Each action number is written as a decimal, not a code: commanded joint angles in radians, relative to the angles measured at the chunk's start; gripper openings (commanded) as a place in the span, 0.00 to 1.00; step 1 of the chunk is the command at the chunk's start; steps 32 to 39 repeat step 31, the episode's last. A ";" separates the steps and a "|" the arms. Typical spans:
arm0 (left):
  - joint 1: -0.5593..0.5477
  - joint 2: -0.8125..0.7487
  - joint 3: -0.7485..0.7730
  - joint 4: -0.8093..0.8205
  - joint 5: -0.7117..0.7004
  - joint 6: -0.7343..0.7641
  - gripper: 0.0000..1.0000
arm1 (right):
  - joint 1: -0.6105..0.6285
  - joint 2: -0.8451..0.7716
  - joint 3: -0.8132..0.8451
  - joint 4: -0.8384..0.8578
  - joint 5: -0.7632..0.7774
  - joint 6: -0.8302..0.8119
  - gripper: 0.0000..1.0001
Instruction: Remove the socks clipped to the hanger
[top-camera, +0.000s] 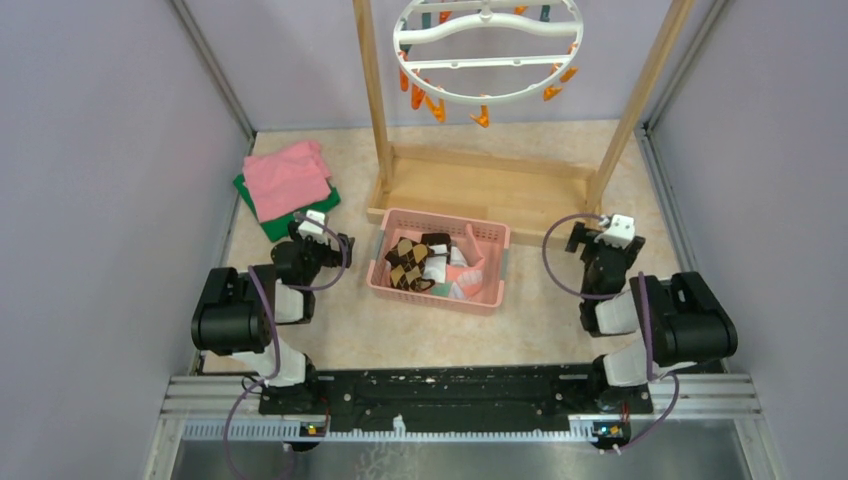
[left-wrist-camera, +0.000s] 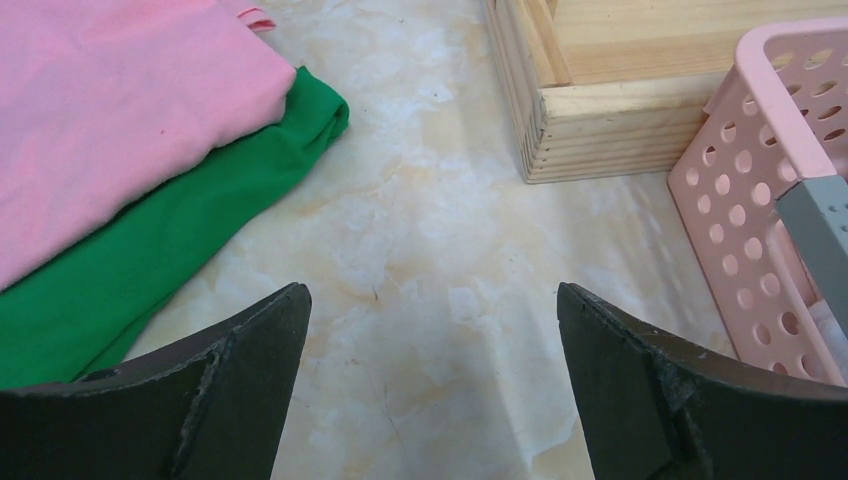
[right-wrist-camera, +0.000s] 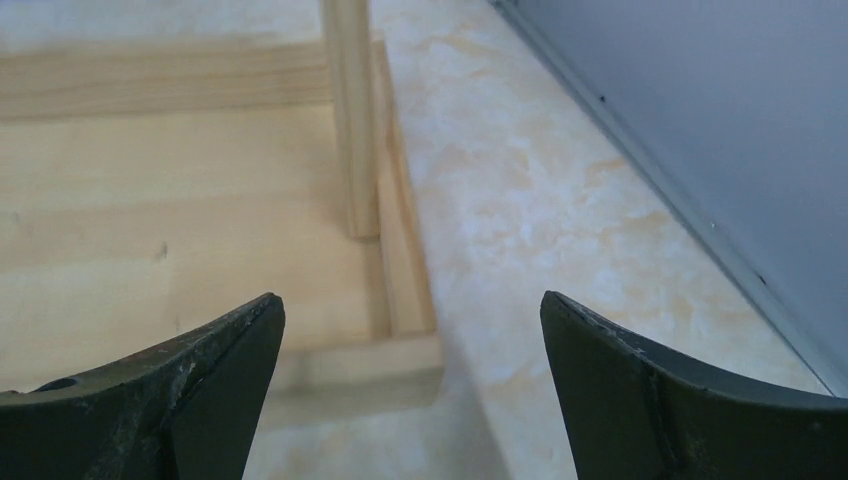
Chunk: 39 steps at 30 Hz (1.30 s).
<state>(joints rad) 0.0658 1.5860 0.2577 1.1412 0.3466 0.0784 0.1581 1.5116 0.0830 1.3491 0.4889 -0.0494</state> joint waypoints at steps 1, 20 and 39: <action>-0.003 -0.020 0.003 0.054 0.014 0.004 0.99 | -0.122 -0.053 0.096 -0.119 -0.178 0.123 0.99; -0.007 -0.018 0.011 0.042 0.002 0.008 0.99 | -0.118 -0.059 0.081 -0.097 -0.182 0.120 0.99; -0.035 -0.020 0.019 0.022 -0.054 0.017 0.99 | -0.118 -0.060 0.081 -0.097 -0.183 0.119 0.99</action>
